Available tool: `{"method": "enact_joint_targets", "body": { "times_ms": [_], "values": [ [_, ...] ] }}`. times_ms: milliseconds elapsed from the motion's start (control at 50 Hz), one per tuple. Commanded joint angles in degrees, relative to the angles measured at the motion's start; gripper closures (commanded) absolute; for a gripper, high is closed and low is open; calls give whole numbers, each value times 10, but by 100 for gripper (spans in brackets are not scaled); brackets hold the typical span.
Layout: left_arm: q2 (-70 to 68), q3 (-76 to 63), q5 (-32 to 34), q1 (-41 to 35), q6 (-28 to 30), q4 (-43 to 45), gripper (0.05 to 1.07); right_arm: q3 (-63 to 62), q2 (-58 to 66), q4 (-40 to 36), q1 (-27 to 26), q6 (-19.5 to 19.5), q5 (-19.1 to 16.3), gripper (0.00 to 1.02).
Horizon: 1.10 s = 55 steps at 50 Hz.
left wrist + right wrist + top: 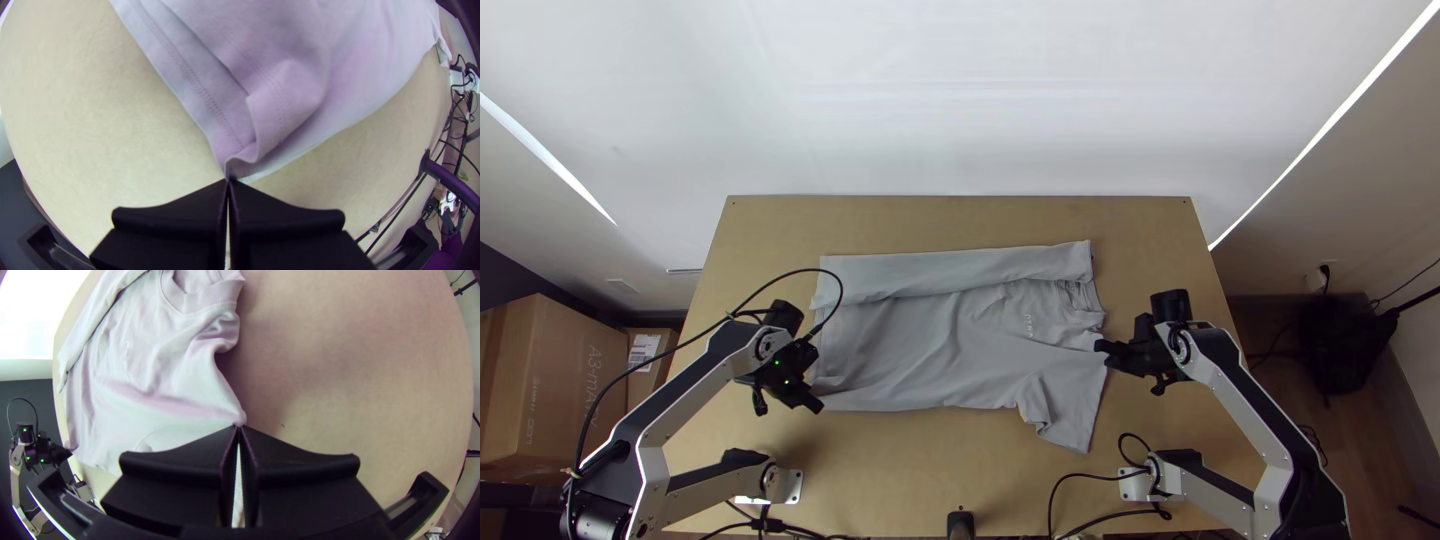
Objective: Fold the t-shirt
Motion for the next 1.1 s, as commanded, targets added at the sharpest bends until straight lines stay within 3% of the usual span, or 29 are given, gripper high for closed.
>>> {"method": "enact_joint_targets", "body": {
  "times_ms": [0, 200, 520, 1080],
  "values": [
    [-16, 5, 3, 24, 41, -9, 104, 16, 11, -9, -22, -26, 0, 100],
    [-19, 22, 11, 40, 38, -3, 104, 28, 7, -10, -28, -40, 1, 100],
    [-29, 129, 69, 15, -52, 31, 104, 67, -20, -11, 23, -31, 0, 100],
    [31, 220, 80, 66, -95, 124, 104, 184, 44, -10, 16, -40, 2, 100]
  ]
}}
